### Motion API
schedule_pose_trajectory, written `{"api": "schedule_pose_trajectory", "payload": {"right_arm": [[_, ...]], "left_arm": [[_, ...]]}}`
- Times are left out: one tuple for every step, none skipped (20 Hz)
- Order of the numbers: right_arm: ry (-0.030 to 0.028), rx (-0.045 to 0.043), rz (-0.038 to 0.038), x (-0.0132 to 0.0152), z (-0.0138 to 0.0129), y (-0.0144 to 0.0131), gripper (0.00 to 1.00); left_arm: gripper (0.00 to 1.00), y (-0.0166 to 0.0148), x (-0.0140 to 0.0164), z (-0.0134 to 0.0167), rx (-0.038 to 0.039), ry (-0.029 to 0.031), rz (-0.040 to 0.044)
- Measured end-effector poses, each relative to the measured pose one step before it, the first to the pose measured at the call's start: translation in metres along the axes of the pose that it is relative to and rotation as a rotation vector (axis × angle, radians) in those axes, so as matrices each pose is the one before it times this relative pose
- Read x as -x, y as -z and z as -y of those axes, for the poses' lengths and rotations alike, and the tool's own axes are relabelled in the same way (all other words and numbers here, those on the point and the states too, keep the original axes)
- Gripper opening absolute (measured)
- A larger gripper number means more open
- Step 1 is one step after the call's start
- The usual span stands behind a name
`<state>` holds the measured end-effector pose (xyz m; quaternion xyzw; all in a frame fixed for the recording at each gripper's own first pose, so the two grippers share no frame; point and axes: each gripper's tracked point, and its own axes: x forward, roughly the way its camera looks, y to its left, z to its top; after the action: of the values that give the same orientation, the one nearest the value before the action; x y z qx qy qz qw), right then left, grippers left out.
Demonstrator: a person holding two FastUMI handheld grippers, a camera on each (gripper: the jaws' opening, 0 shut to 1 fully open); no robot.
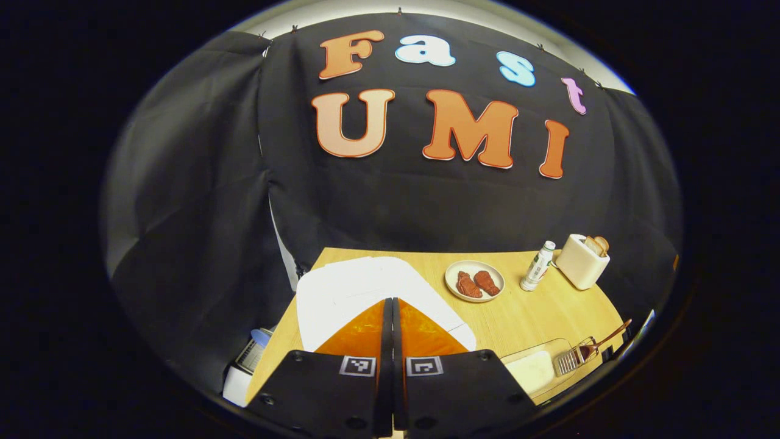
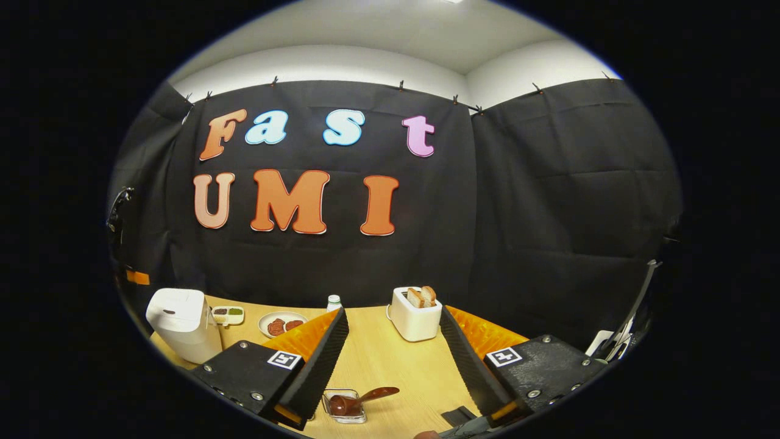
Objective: Close the left gripper, press the button to open the rice cooker; take a wooden spoon from the chopstick holder with the right hand, scoop a spoonful of rice and pour it into the rice cooker, then put the wooden spoon back into the chopstick holder.
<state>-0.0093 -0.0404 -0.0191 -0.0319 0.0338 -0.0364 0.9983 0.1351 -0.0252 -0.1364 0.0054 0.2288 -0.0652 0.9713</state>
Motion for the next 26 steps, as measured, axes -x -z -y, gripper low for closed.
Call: {"api": "schedule_pose_trajectory", "payload": {"right_arm": [[0.00409,0.0007,-0.00388,-0.00051,0.00048,0.00175,0.95],[0.00181,0.00336,-0.00259,-0.00097,0.00058,0.00208,0.95],[0.00562,0.00635,-0.00466,0.00046,0.00135,0.00244,0.95],[0.00522,0.00592,-0.00282,-0.00072,0.0027,0.00134,0.95],[0.00417,0.00578,-0.00028,-0.00031,0.00108,0.00002,0.95],[0.00336,0.00334,-0.00045,-0.00148,0.00076,-0.00027,0.99],[0.00331,0.00114,-0.00175,-0.00049,0.00102,0.0012,0.95],[0.00444,-0.00195,-0.003,-0.00171,0.00226,0.00057,0.95],[0.00206,-0.00472,-0.00233,-0.00122,0.00121,0.00082,0.95],[0.0005,-0.00582,-0.00197,-0.00143,0.0007,-0.00068,0.95],[0.0,-0.00423,-0.00112,-0.00057,0.00128,0.00046,0.95],[0.00095,-0.00083,-0.00143,-0.00144,-0.00014,-0.00025,0.95],[0.00111,0.00185,-0.00139,-0.00183,0.00054,0.00129,0.95],[-0.00027,0.00279,-0.00099,-0.00077,0.00045,-0.00035,0.95],[-0.00073,0.00235,-0.00148,-0.00142,-0.00028,-0.00001,0.95],[0.00015,0.00097,-0.00189,-0.00121,-0.00016,0.00039,0.95],[-0.00086,-0.00101,-0.00236,-0.00068,-0.00022,0.00103,0.95],[-0.0032,-0.00239,-0.00427,-0.00122,-0.00139,0.00103,0.95],[-0.00404,-0.00317,-0.00533,-0.00092,-0.00218,0.00198,0.95],[-0.00431,-0.00262,-0.00489,-0.00068,-0.00214,0.0018,0.95],[-0.00298,-0.00124,-0.00541,-0.00017,-0.00171,0.00199,0.95],[-0.00016,-0.0009,-0.00378,0.00017,-0.00161,0.00099,0.95],[0.00082,-0.00269,0.00236,0.00164,-0.00042,-0.00002,0.95],[-0.00024,-0.00316,0.00175,0.00138,-0.00144,-0.00165,0.95],[-0.0021,-0.00048,-0.00017,0.0015,-0.00184,0.00063,0.95],[0.00195,0.00356,0.00435,0.00219,-0.00046,-0.00167,0.95]], "left_arm": [[0.05,0.00668,-0.00651,0.00047,-0.00584,0.00127,-0.01744],[0.05,0.00612,-0.00739,0.00069,-0.00759,-0.00052,-0.01704],[0.05,0.00511,-0.00653,-0.00083,-0.00833,-0.00121,-0.01212],[0.05,0.00543,-0.00541,0.00109,-0.00485,-0.00016,-0.01394],[0.05,0.00344,-0.00563,0.00052,-0.00073,0.0011,-0.01285],[0.05,0.00571,-0.00365,-0.00313,-0.0003,-0.00547,-0.01711],[0.05,0.00343,-0.0066,0.00076,0.00493,0.00431,-0.01037],[0.04,0.00269,-0.00421,0.00076,0.00989,0.00814,-0.01383],[0.05,0.004,-0.00237,-0.00057,0.01229,0.00538,-0.0129],[0.05,0.0033,-0.00302,-0.00106,0.01106,0.00051,-0.01475],[0.05,0.00513,-0.0053,-0.00083,0.00847,0.00161,-0.01295],[0.05,0.00309,-0.00343,-0.00131,0.00527,0.00189,-0.01015],[0.05,0.00342,-0.001,-0.00198,0.0023,-0.00222,-0.00894],[0.04,0.00217,-0.0012,-0.00124,0.00557,-0.00161,-0.00748],[0.05,0.00204,-0.00243,-0.00021,0.00852,0.00115,-0.00893],[0.05,0.00093,-0.00087,-0.00033,0.00648,0.0013,-0.00957],[0.05,-0.00183,0.00077,-0.00079,0.00056,0.00401,0.01392],[0.05,0.00242,-0.00049,0.0,-0.00309,0.00043,-0.01679],[0.05,0.00136,0.00094,0.00156,-0.01506,0.00215,-0.0066],[0.05,0.00244,-0.00021,-0.00061,-0.01383,-0.00261,-0.01088],[0.05,0.00595,-0.00291,0.00084,-0.00658,-0.00479,-0.02447],[0.05,0.0013,-0.00283,-0.00003,-0.00917,-0.00307,0.01446],[0.06,-0.00571,0.00164,0.0014,-0.01133,-0.00742,0.01111],[0.05,-0.00081,0.00164,-0.00158,-0.00455,-0.00881,0.00213],[0.05,-0.00243,0.00441,-0.00182,-0.00934,-0.00714,0.01953],[0.05,-0.00375,0.00258,-0.00078,-0.00787,-0.007,0.01487]]}}
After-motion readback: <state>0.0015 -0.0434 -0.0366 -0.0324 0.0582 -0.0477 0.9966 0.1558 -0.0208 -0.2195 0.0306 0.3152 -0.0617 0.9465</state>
